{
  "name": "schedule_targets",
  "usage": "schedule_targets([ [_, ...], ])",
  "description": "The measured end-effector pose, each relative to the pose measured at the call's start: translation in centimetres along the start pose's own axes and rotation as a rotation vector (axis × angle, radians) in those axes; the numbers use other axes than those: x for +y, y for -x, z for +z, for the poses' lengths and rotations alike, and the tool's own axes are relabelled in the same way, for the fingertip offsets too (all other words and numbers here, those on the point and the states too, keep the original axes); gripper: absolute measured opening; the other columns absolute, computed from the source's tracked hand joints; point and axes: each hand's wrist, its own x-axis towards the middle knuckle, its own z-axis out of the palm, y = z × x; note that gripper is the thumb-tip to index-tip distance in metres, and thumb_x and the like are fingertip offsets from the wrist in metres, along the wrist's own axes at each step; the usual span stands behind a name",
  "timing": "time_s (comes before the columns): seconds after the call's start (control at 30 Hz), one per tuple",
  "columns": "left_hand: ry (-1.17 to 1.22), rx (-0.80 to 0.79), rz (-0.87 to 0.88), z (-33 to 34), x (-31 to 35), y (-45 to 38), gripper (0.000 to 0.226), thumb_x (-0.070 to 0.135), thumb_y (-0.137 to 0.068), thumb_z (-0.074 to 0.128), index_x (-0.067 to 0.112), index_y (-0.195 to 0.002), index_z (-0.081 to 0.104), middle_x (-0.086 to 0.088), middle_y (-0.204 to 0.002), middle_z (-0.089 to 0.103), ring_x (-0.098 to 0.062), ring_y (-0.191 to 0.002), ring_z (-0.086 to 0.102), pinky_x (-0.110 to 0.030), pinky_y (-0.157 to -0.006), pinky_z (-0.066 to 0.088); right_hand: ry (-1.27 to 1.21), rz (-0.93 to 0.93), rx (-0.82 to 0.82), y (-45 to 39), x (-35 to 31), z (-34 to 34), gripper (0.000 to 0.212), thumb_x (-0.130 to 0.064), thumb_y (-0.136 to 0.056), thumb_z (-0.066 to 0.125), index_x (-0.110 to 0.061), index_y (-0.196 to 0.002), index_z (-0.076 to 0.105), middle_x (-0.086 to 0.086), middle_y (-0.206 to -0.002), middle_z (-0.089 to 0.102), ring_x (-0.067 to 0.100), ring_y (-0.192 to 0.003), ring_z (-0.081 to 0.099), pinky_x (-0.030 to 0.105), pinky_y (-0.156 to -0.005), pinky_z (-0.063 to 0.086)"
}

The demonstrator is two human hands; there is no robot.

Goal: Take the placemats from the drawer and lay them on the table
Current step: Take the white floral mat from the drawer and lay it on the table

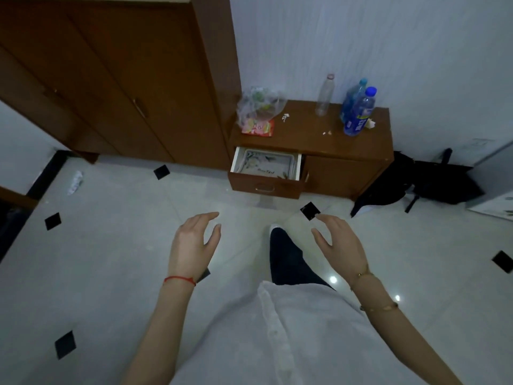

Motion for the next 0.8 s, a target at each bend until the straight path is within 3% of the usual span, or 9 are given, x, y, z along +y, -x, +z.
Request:
schedule_targets([
  [0.13,0.018,-0.012,0.0,1.9,-0.3,-8.5,0.027,0.016,-0.091,0.063,0.01,-0.117,0.066,-0.005,-0.113,0.069,-0.02,-0.103,0.063,-0.031,-0.096,0.048,-0.023,0.03,-0.011,-8.5,0.5,-0.3,0.036,-0.022,-0.093,0.061,-0.008,-0.127,0.058,0.009,-0.12,0.064,0.026,-0.112,0.058,0.039,-0.095,0.049],
  [0.27,0.025,-0.005,-0.001,3.7,-0.5,-16.7,0.028,0.013,-0.09,0.063,0.008,-0.118,0.066,-0.008,-0.113,0.069,-0.023,-0.102,0.064,-0.04,-0.093,0.052,-0.041,0.034,-0.031,-17.3,0.7,-1.7,0.036,-0.021,-0.094,0.061,-0.009,-0.128,0.057,0.008,-0.122,0.064,0.023,-0.113,0.058,0.03,-0.094,0.045],
  [0.37,0.04,0.007,-0.002,5.0,-0.8,-22.1,0.028,0.011,-0.09,0.064,0.008,-0.118,0.065,-0.009,-0.111,0.069,-0.024,-0.099,0.065,-0.04,-0.091,0.053,-0.02,0.014,-0.062,-23.0,0.8,-2.1,0.036,-0.021,-0.095,0.059,-0.008,-0.129,0.057,0.009,-0.123,0.063,0.024,-0.115,0.058,0.033,-0.096,0.045],
  [0.6,0.05,-0.04,-0.009,8.3,-2.5,-31.8,0.027,0.013,-0.091,0.062,0.007,-0.118,0.065,-0.009,-0.111,0.068,-0.023,-0.099,0.064,-0.037,-0.091,0.052,-0.019,0.111,-0.13,-31.6,1.5,0.1,0.038,-0.021,-0.096,0.056,-0.007,-0.132,0.054,0.011,-0.124,0.061,0.027,-0.115,0.056,0.038,-0.094,0.048],
  [0.8,0.052,-0.159,-0.03,12.9,-6.1,-37.7,0.03,0.013,-0.09,0.063,0.007,-0.12,0.064,-0.01,-0.113,0.068,-0.025,-0.101,0.063,-0.036,-0.094,0.051,-0.038,0.261,-0.151,-36.9,2.9,4.6,0.037,-0.022,-0.097,0.054,-0.007,-0.131,0.054,0.011,-0.123,0.061,0.027,-0.113,0.056,0.034,-0.089,0.047],
])
